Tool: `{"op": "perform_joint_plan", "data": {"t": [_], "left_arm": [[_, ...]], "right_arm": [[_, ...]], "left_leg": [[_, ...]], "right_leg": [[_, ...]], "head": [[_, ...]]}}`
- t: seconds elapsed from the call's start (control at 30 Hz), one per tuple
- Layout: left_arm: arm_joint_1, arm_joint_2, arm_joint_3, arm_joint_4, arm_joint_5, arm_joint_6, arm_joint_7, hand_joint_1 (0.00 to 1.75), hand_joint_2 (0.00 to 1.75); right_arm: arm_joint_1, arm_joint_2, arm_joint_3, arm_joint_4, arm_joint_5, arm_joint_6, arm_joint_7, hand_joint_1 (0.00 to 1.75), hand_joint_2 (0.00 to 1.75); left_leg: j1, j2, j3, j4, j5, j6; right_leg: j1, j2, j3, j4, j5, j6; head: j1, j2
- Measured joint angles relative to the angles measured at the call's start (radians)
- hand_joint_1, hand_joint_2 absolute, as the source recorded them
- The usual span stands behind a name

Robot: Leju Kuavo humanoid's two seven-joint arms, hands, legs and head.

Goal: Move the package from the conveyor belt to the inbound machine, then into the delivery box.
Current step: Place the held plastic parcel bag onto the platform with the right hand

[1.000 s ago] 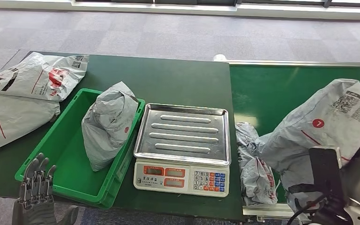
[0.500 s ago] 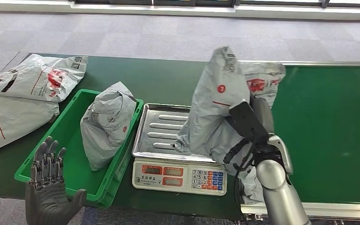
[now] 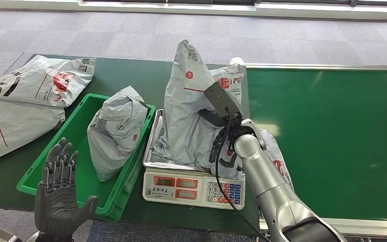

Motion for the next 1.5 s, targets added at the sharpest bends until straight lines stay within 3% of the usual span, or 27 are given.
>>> {"op": "perform_joint_plan", "data": {"t": [0.07, 0.2, 0.4, 0.63, 0.9, 1.0, 1.13, 1.23, 1.37, 1.5], "left_arm": [[-0.004, 0.002, -0.003, 0.007, 0.0, -0.001, 0.001, 0.0, 1.75], [-0.013, 0.004, -0.006, 0.021, -0.004, -0.016, 0.004, 0.0, 1.75], [-0.045, 0.004, -0.01, 0.041, -0.032, -0.021, 0.018, 0.0, 1.75], [-0.07, 0.004, -0.01, 0.048, -0.055, -0.01, 0.022, 0.0, 1.75], [-0.138, 0.002, -0.037, 0.034, -0.246, 0.162, 0.034, 0.0, 1.75], [-0.195, 0.002, -0.076, 0.035, -0.331, 0.255, 0.058, 0.0, 1.75], [-0.244, 0.006, -0.123, 0.039, -0.373, 0.314, 0.08, 0.0, 1.75], [-0.282, 0.015, -0.163, 0.044, -0.469, 0.373, 0.118, 0.0, 1.75], [-0.35, 0.023, -0.25, 0.061, -0.685, 0.432, 0.219, 0.0, 1.75], [-0.412, 0.033, -0.353, 0.107, -0.836, 0.473, 0.308, 0.0, 1.75]], "right_arm": [[-0.003, 0.002, -0.001, 0.011, -0.018, 0.008, -0.008, 0.0, 1.75], [-0.01, 0.006, -0.005, 0.042, -0.051, 0.059, -0.048, 0.0, 1.75], [-0.026, 0.023, 0.012, 0.132, -0.053, 0.23, -0.057, 0.0, 1.75], [-0.043, 0.038, 0.038, 0.201, -0.039, 0.274, -0.03, 0.0, 1.75], [-0.064, 0.057, 0.078, 0.277, 0.002, 0.341, -0.008, 0.0, 1.75], [-0.081, 0.071, 0.09, 0.301, 0.028, 0.288, 0.01, 0.0, 1.75], [-0.096, 0.079, 0.096, 0.313, 0.045, 0.233, 0.022, 0.0, 1.75], [-0.077, 0.077, 0.093, 0.263, 0.081, 0.068, 0.007, 0.0, 1.75], [0.062, 0.064, 0.037, -0.051, 0.13, -0.236, -0.088, 0.0, 1.75], [0.251, 0.042, -0.047, -0.43, 0.107, -0.373, -0.186, 0.0, 1.75]], "left_leg": [[0.0, 0.0, 0.0, 0.0, 0.0, 0.0], [0.0, 0.0, 0.0, 0.0, 0.0, 0.0], [0.0, 0.0, 0.0, 0.0, 0.0, 0.0], [0.0, 0.0, -0.001, 0.0, 0.0, 0.0], [0.0, 0.0, -0.001, 0.0, 0.001, -0.001], [0.0, 0.0, -0.001, 0.0, 0.001, -0.002], [0.0, 0.001, -0.001, 0.0, 0.002, -0.002], [0.0, 0.0, -0.001, 0.001, 0.002, -0.002], [0.0, -0.002, -0.002, 0.001, 0.002, -0.002], [0.0, -0.003, -0.005, 0.001, 0.0, 0.0]], "right_leg": [[0.0, 0.0, 0.0, 0.0, 0.0, 0.0], [0.0, 0.0, 0.0, 0.0, 0.0, 0.0], [0.001, 0.0, -0.001, 0.0, 0.0, 0.0], [0.001, 0.0, -0.001, 0.0, 0.0, -0.001], [0.001, 0.0, -0.001, 0.0, 0.001, -0.001], [0.001, 0.0, -0.001, 0.0, 0.002, -0.001], [0.001, 0.001, -0.002, 0.0, 0.002, -0.001], [0.001, 0.0, -0.003, 0.0, 0.002, -0.001], [0.0, -0.002, -0.003, 0.0, 0.002, -0.001], [-0.001, -0.003, -0.006, -0.001, 0.002, 0.0]], "head": [[0.0, 0.0], [0.0, 0.0], [0.0, 0.0], [0.0, 0.0], [0.0, 0.0], [0.0, 0.0], [0.0, 0.0], [0.0, 0.0], [0.0, 0.0], [0.0, 0.0]]}}
